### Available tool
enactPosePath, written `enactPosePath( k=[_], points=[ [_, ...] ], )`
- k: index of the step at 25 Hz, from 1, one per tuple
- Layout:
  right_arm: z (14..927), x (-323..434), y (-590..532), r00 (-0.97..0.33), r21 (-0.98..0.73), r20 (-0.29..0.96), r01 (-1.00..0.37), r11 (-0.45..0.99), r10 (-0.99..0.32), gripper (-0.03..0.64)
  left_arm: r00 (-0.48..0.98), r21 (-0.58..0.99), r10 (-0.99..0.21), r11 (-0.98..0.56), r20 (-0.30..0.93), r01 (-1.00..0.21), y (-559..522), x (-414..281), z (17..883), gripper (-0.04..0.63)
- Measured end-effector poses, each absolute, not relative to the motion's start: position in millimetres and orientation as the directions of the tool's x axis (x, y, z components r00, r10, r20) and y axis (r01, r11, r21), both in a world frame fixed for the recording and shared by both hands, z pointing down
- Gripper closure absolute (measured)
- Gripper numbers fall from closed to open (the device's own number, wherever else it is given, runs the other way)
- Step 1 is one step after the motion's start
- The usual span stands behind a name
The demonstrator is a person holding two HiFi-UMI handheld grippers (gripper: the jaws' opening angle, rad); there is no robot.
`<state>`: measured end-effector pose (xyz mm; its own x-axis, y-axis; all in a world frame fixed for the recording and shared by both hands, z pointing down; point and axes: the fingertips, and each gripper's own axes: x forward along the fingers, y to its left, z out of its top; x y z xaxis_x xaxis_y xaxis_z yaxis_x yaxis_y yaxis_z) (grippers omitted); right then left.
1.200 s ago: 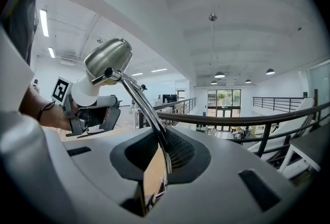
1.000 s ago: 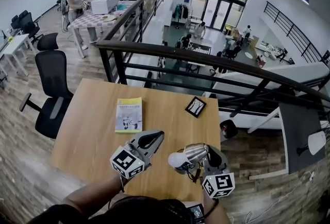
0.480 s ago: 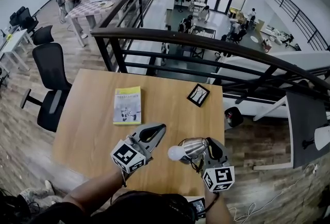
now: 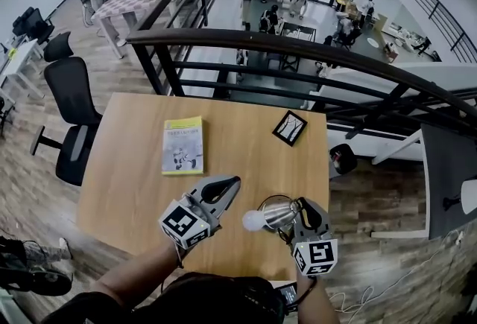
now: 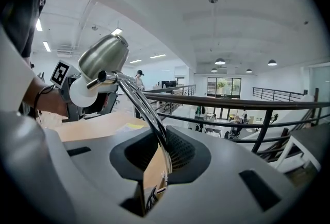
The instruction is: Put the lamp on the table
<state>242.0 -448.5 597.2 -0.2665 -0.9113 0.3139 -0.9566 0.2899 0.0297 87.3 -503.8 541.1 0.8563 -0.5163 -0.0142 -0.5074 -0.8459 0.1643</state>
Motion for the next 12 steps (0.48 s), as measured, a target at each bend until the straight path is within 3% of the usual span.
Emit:
enactPosePath(
  k=[12],
  points=[
    [610,228,-437,-0.279,0.017,0.324,-0.954,0.300,-0.904,0.554,0.863,0.175,-0.506,-0.849,-0.002,-0.498,-501,86,549,0.588]
  ],
)
